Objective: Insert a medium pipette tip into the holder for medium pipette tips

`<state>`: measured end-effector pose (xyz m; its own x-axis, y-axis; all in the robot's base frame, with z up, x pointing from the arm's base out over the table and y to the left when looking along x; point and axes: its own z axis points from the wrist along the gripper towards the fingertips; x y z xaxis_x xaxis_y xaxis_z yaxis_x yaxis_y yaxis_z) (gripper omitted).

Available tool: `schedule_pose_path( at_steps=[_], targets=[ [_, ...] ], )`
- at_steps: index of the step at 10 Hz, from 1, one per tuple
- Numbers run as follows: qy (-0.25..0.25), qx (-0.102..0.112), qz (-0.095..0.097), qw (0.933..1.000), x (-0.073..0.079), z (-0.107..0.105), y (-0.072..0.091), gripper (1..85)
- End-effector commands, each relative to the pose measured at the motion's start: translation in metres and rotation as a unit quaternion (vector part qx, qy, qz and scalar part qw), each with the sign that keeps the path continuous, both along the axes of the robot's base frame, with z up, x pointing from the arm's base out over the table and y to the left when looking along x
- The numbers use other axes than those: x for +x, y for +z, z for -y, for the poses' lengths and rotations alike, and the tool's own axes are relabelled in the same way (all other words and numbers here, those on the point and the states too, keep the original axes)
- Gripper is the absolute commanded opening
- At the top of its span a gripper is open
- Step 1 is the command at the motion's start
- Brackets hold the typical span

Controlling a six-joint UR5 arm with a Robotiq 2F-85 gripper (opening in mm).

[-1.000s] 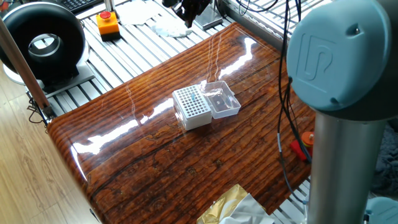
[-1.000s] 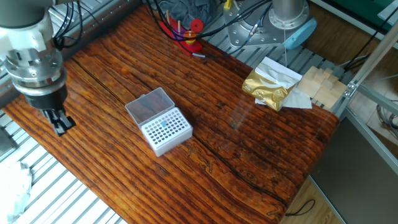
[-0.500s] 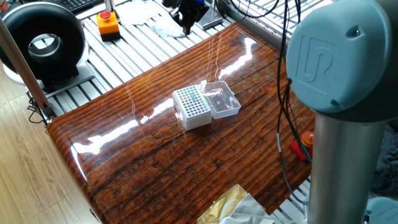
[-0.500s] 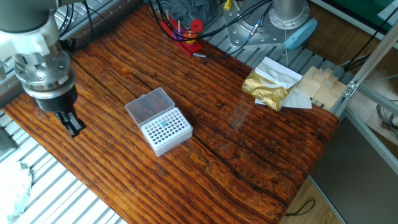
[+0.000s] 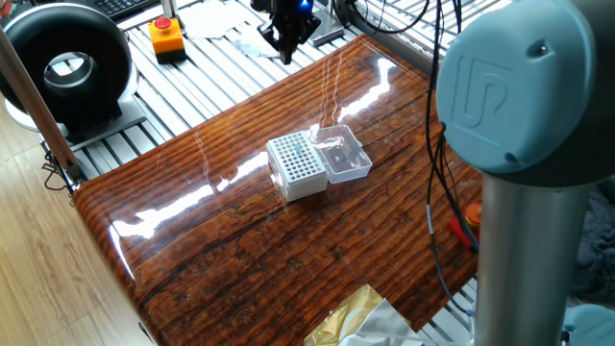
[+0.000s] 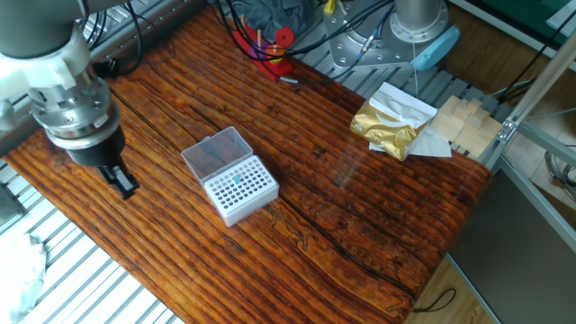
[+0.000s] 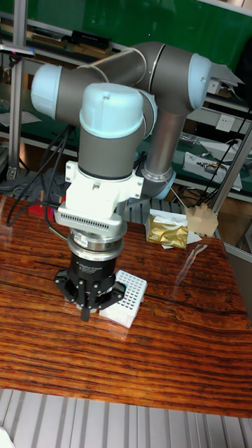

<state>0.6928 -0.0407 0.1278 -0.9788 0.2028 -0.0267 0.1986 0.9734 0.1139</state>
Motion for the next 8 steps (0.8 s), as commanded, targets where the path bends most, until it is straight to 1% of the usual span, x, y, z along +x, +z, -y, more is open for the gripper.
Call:
schedule_pose_path(
  at_steps=[1,2,4,5,6,7,8],
  targets=[
    [-0.025,0.038,-0.063,0.997,-0.023,-0.028,0.008,1.0],
    [-0.027,0.037,-0.069,0.9965,-0.023,-0.03,0.009,1.0],
    [-0.036,0.071,-0.09,0.9928,-0.03,-0.048,0.011,1.0],
    [-0.038,0.074,-0.099,0.9916,-0.034,-0.052,0.01,1.0],
    [-0.009,0.023,-0.091,0.9955,-0.034,-0.028,0.002,1.0],
    [0.007,-0.012,-0.093,0.9955,-0.036,-0.013,-0.003,1.0],
    [-0.021,0.018,-0.097,0.9949,-0.038,-0.034,-0.006,1.0]
  ],
)
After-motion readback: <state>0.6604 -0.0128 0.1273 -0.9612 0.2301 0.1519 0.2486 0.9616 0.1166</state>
